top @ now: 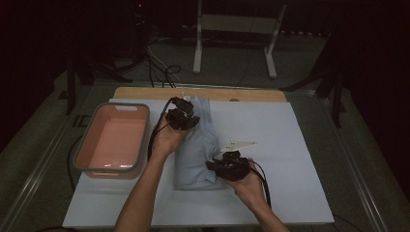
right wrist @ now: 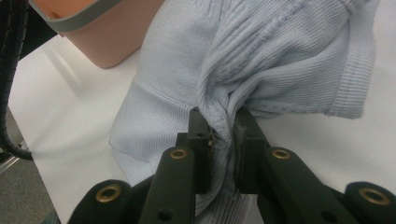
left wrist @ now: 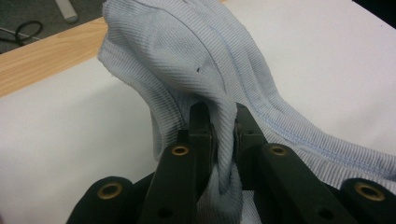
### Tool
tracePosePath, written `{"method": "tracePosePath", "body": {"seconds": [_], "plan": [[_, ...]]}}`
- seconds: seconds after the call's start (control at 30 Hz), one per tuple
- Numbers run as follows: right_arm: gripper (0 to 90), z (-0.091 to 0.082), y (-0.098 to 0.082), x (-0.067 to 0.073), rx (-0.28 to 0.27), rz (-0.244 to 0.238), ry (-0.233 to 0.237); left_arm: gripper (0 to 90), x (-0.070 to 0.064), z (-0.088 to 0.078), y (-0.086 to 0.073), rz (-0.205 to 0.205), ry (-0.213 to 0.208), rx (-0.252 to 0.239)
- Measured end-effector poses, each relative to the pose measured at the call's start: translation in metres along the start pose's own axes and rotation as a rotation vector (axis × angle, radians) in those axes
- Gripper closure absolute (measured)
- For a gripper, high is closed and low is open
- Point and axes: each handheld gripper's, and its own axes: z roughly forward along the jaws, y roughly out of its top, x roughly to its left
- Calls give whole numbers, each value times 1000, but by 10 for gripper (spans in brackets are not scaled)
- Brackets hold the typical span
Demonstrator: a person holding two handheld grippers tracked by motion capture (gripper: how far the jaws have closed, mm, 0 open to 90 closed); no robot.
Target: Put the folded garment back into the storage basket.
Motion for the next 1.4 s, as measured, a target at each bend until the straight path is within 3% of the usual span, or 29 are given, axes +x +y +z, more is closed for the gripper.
{"method": "tracePosePath", "body": {"seconds": [1.4], "plan": [[806, 16, 29, 13, -33, -8, 35, 828, 19, -22, 13, -1, 37, -11]]}}
